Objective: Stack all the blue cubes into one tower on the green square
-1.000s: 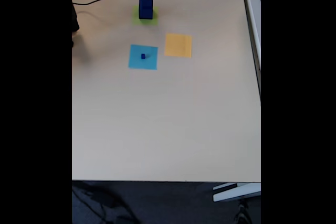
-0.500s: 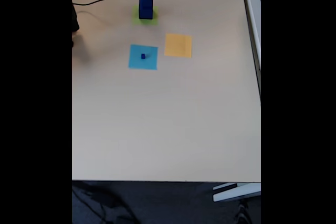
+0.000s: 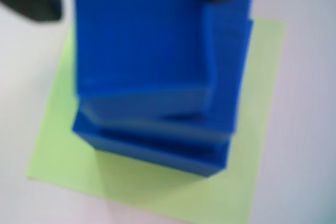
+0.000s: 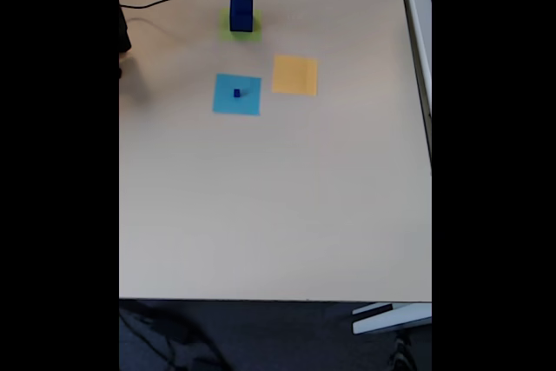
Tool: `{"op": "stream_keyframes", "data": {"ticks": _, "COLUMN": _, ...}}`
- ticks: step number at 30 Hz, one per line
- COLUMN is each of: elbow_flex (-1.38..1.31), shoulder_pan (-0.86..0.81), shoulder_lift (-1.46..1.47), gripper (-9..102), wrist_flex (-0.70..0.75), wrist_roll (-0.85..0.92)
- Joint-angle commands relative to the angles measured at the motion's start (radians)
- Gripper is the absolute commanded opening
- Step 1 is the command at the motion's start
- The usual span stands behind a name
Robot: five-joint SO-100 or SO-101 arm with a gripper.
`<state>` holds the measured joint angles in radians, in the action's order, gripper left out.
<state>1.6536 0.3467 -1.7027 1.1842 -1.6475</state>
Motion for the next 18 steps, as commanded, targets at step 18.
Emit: {"op": "stream_keyframes", "data": {"ticks": 18, "elbow_flex": -0.075, "shoulder_pan": 0.000, "shoulder_lift": -0.002, "gripper": 12, "wrist_flex": 0.000, "wrist_roll": 0.005}}
